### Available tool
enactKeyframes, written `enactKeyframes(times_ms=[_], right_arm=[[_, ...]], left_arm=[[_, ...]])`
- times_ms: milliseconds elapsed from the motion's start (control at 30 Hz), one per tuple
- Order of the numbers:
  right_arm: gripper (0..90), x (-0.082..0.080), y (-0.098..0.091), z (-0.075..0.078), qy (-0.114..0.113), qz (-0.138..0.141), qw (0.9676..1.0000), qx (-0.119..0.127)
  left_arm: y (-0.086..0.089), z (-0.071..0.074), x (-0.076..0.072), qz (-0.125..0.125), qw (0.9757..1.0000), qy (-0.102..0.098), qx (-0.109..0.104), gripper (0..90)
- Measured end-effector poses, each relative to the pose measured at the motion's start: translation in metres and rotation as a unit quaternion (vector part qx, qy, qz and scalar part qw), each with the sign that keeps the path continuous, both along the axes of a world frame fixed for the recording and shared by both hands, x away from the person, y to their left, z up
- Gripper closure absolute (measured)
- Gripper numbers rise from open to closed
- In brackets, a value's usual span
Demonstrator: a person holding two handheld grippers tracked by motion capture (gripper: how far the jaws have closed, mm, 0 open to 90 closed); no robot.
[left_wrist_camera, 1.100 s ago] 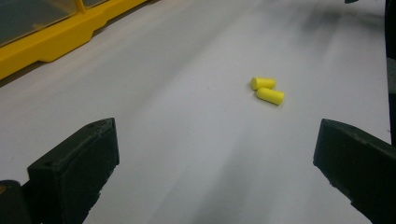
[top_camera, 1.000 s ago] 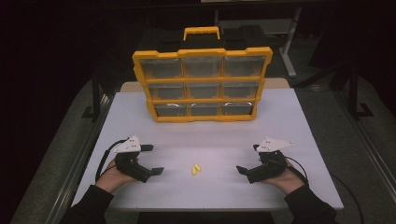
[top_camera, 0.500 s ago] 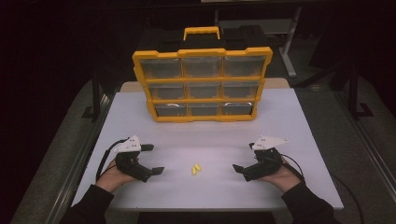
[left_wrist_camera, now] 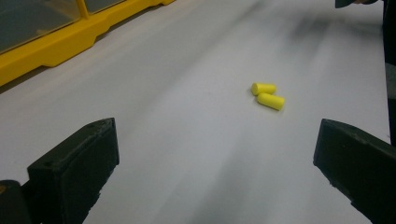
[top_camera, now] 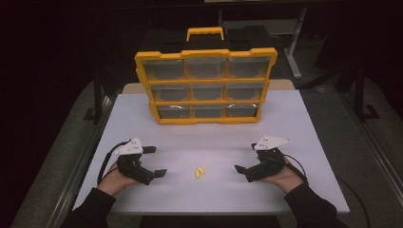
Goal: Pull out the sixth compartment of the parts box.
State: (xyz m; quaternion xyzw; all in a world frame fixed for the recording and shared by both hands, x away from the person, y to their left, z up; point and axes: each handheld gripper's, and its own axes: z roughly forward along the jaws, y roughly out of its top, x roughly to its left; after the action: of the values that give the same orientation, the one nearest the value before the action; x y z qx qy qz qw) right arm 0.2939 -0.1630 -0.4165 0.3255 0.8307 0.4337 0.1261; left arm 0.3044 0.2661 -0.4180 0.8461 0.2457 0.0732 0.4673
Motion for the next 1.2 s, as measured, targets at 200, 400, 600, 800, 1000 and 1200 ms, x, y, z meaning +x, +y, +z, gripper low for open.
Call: enactKeyframes(times_ms=[200, 400, 600, 800, 1000, 1200], right_arm=[[0.0, 0.004, 0.002, 0.000, 0.000, -0.006, 1.0000, 0.002], [0.0, 0.007, 0.004, -0.001, -0.001, -0.004, 1.0000, -0.001], [0.0, 0.010, 0.006, 0.000, -0.002, -0.004, 1.0000, 0.001], [0.0, 0.012, 0.007, -0.001, -0.002, -0.003, 1.0000, 0.001], [0.0, 0.016, 0.009, 0.001, -0.005, -0.003, 1.0000, 0.004], [0.0, 0.019, 0.011, 0.001, -0.006, -0.003, 1.0000, 0.004]], left_arm=[[0.000, 0.000, 0.000, 0.001, 1.0000, 0.004, -0.001, 0.0], [0.000, 0.000, 0.000, -0.001, 1.0000, 0.004, 0.000, 0.0], [-0.001, -0.001, 0.000, -0.001, 1.0000, 0.003, 0.004, 0.0], [-0.001, -0.002, 0.000, 0.001, 1.0000, 0.007, 0.001, 0.0], [-0.001, -0.002, 0.001, 0.000, 1.0000, 0.007, 0.000, 0.0], [-0.001, -0.002, 0.001, 0.000, 1.0000, 0.009, 0.000, 0.0]])
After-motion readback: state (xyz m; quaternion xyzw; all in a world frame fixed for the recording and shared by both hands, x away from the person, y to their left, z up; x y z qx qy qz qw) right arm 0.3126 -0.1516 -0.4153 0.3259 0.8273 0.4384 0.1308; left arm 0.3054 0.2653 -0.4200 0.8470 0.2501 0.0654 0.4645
